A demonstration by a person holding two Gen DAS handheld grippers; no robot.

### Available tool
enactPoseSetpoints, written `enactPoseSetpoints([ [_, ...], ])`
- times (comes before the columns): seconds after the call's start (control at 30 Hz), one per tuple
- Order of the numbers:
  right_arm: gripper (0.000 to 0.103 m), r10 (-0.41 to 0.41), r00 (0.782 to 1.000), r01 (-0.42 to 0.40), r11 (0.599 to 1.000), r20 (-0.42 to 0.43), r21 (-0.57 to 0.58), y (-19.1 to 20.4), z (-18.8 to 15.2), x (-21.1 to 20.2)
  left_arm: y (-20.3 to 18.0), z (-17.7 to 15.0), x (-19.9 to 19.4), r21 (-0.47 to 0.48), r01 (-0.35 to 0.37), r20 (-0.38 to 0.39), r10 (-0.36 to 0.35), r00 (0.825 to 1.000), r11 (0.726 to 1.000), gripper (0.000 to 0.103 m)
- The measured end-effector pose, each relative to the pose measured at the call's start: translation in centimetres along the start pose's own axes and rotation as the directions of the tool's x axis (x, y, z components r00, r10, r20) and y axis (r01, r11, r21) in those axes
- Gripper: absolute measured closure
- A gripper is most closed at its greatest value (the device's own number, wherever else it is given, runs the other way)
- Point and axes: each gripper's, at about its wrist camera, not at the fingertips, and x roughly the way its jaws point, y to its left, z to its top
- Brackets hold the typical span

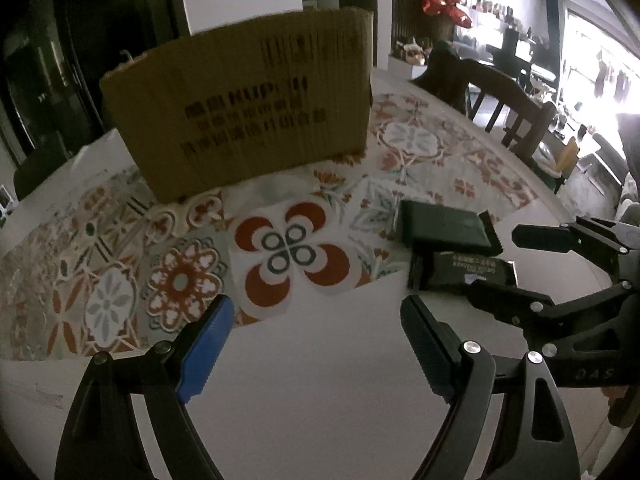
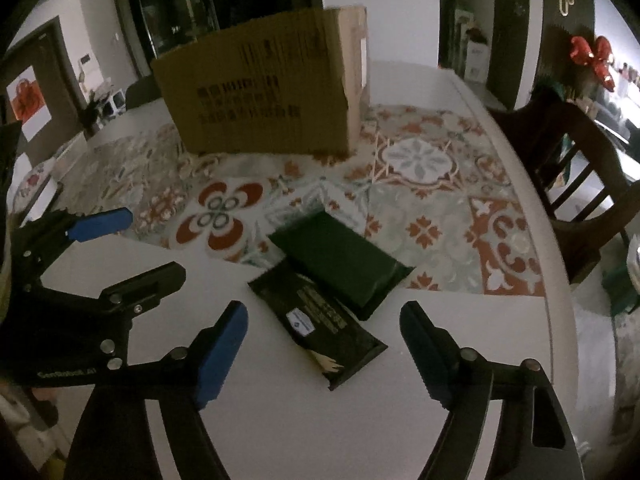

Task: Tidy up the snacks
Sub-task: 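Move both open tools toward the dark green pack and black cracker pack, then grasp the black cheese cracker pack with the right tool while the left tool grasps the dark green pack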

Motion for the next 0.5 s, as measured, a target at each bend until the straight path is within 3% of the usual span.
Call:
enactPoseSetpoints([
  [0.27, 0.031, 0.031, 0.997, -0.032, 0.999, -0.066, -0.01, -0.2, -0.1, 1.6, 0.0, -0.2, 0.8, -0.003, 0.011, -0.021, -0.011, 1.0, 1.0, 0.018],
  [0.43, 0.037, 0.026, 0.998, -0.028, 0.999, -0.058, -0.035, 0.3, 0.0, 1.8, 0.3, -0.1, 1.1, -0.018, 0.023, -0.033, -0.024, 0.999, 1.0, 0.018],
  [0.5, 0.047, 0.008, 0.999, -0.011, 0.998, -0.053, -0.058, 0.8, 0.0, 1.9, 0.4, -0.2, 1.2, -0.026, 0.039, -0.042, -0.04, 0.998, 0.999, 0.018],
])
